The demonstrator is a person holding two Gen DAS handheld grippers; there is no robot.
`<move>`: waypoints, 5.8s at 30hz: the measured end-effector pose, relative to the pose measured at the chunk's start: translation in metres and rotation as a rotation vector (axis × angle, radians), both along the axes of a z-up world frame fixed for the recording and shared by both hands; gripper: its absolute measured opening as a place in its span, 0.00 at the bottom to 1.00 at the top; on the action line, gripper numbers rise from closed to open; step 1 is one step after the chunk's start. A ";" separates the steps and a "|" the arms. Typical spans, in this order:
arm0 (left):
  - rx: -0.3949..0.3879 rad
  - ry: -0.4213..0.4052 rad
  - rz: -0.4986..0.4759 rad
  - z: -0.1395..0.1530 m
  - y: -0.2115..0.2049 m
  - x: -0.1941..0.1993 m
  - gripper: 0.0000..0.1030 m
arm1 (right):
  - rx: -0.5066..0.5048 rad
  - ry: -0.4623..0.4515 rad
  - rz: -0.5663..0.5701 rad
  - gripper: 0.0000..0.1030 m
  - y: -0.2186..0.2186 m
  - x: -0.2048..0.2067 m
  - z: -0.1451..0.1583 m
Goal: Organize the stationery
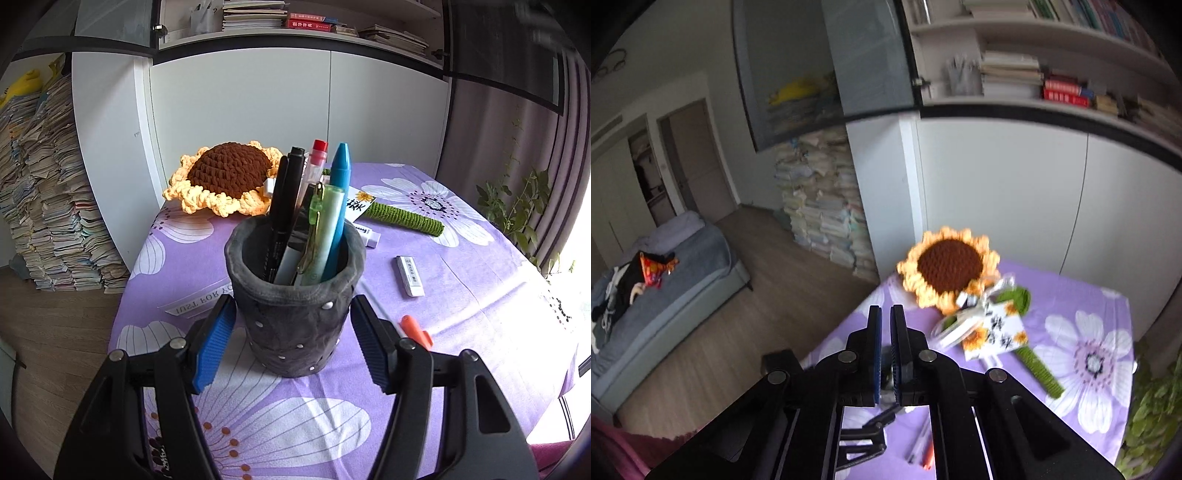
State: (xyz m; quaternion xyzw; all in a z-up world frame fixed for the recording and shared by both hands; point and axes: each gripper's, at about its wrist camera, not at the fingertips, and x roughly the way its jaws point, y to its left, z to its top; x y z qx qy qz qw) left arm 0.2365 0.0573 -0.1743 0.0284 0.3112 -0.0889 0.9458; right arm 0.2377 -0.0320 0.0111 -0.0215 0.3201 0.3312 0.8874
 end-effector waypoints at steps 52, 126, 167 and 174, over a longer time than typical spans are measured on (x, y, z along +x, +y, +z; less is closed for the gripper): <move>-0.032 -0.058 -0.020 0.008 0.001 0.001 0.64 | -0.056 0.203 -0.160 0.12 -0.045 0.023 -0.068; -0.037 -0.041 -0.009 0.009 0.002 0.002 0.64 | -0.236 0.480 -0.152 0.14 -0.033 0.040 -0.184; -0.040 -0.048 -0.011 0.009 0.000 0.002 0.65 | 0.178 0.090 0.056 0.14 0.018 0.044 -0.092; -0.040 -0.047 -0.010 0.008 0.000 0.002 0.65 | 0.157 0.065 0.065 0.14 0.014 0.034 -0.084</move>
